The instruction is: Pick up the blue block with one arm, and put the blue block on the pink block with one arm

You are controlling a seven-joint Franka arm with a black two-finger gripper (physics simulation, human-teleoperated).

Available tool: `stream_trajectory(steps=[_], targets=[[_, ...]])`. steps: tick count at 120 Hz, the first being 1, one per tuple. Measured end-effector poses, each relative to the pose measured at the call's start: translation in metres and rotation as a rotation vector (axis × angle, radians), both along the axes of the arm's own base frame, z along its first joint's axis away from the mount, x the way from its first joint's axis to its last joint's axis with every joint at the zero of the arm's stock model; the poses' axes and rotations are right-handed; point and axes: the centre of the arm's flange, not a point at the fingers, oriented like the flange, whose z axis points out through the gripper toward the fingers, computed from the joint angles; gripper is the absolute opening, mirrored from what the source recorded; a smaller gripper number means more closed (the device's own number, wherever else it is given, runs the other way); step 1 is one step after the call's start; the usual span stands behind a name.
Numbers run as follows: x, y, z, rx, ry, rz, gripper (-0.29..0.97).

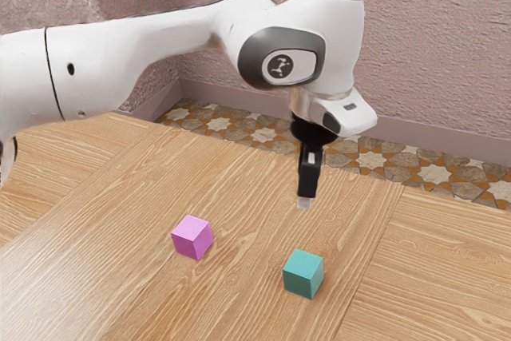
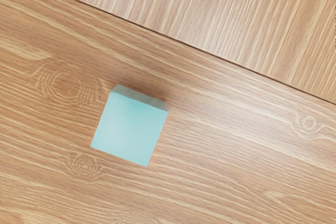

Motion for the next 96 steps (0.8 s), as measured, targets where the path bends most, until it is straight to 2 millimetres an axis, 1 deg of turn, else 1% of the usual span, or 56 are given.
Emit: stream_trajectory(steps=[3,7,9,15,18,26,32,40,50,59,71,85,96], targets=[[-0.006,-0.004,-0.002,0.014,-0.012,-0.01,0.68],[-0.011,-0.005,-0.006,0.03,-0.024,-0.011,0.68],[-0.012,-0.004,-0.011,0.04,-0.024,-0.005,0.68],[-0.014,0.001,-0.038,0.067,-0.01,0.018,0.68],[-0.017,0.002,-0.048,0.074,-0.007,0.029,0.68],[-0.028,0.002,-0.062,0.077,-0.011,0.053,0.68],[-0.031,0.0,-0.07,0.067,-0.012,0.084,0.68],[-0.028,0.006,-0.078,0.053,-0.014,0.142,0.68],[-0.017,0.023,-0.1,0.053,0.005,0.239,0.68],[-0.014,0.026,-0.121,0.039,0.022,0.305,0.68],[-0.015,0.028,-0.143,0.011,0.05,0.403,0.68],[-0.01,0.039,-0.157,-0.016,0.057,0.528,0.68],[-0.016,0.044,-0.176,-0.015,0.07,0.595,0.68]])
